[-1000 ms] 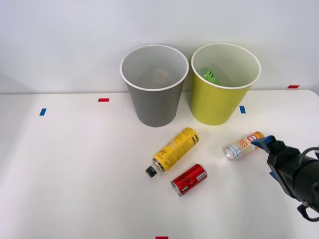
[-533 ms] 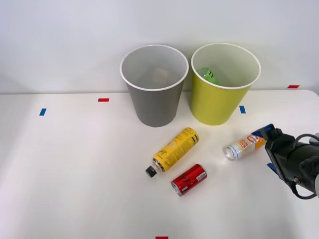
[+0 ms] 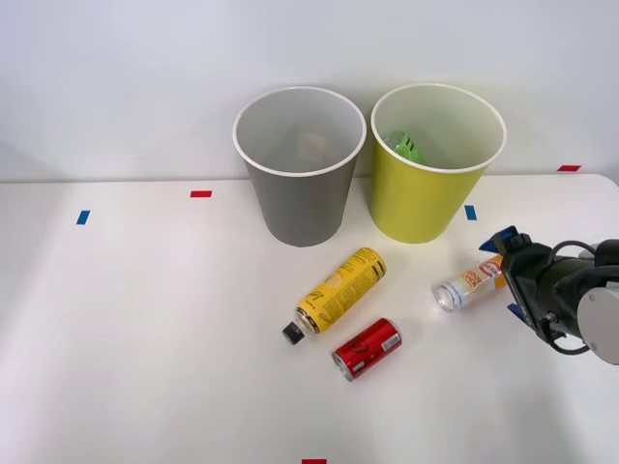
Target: Put cans in the gray bin, plastic bottles in the light green bin
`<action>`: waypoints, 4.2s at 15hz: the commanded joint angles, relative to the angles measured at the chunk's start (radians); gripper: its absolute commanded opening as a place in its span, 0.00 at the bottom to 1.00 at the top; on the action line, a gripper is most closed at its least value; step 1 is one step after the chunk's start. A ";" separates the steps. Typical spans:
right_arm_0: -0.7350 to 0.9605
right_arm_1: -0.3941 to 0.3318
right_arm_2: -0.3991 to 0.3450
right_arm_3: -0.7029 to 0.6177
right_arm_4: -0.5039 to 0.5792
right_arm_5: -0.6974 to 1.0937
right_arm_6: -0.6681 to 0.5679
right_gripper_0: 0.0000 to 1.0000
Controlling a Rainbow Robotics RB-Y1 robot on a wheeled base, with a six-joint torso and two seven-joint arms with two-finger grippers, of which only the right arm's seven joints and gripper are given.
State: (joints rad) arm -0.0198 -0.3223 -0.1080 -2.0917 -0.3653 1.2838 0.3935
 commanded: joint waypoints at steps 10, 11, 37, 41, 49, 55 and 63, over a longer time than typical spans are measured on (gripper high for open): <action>-0.101 -0.003 0.053 0.168 0.105 0.002 -0.007 1.00; -0.107 -0.003 0.056 0.176 0.106 0.003 -0.007 1.00; -0.140 0.028 0.094 0.196 0.178 0.025 -0.008 1.00; -0.167 0.034 0.094 0.237 0.186 0.022 -0.015 1.00; -0.166 0.019 0.142 0.240 0.258 0.022 0.002 0.01; -0.160 0.035 0.145 0.228 0.299 0.022 0.142 0.00; 0.138 0.022 0.145 -0.237 0.249 0.042 0.805 0.00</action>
State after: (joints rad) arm 0.0380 -0.2984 0.0372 -2.2184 -0.0871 1.3215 1.0945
